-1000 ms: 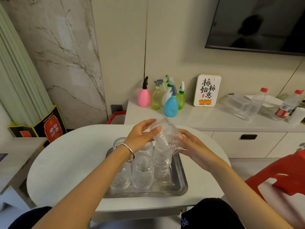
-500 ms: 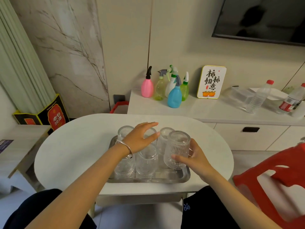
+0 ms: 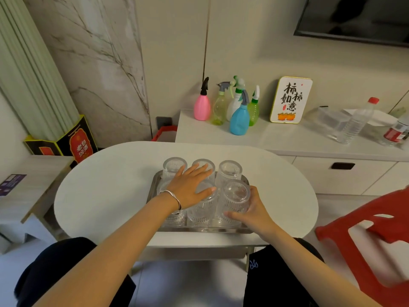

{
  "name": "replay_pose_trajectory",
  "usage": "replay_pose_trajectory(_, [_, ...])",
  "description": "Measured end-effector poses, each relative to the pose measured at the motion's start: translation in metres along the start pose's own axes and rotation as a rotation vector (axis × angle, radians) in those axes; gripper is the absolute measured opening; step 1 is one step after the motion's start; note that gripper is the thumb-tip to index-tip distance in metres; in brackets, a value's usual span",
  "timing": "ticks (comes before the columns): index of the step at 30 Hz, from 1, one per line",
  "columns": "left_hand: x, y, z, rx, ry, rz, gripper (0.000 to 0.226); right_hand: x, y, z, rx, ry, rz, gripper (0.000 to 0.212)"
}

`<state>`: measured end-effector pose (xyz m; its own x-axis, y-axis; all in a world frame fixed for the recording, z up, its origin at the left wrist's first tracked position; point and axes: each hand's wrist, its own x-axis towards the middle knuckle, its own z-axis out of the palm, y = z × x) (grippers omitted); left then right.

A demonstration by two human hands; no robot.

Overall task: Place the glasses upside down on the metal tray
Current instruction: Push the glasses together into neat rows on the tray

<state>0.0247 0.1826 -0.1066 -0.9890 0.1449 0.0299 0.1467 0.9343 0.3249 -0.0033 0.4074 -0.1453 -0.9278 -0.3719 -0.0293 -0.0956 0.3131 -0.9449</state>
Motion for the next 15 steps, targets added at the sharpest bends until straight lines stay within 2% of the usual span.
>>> replay_pose_trajectory(12, [0.0006,-0.0015,0.0024,0.007,-0.004,0.002,0.062,0.0057,0.0078,0.0019,-0.02,-0.022,0.054,0.077])
replay_pose_trajectory(15, [-0.0008,0.0012,-0.0016,-0.101,0.077,0.022,0.061,0.0049,0.0067,0.0028,-0.04,-0.031,0.047,0.077])
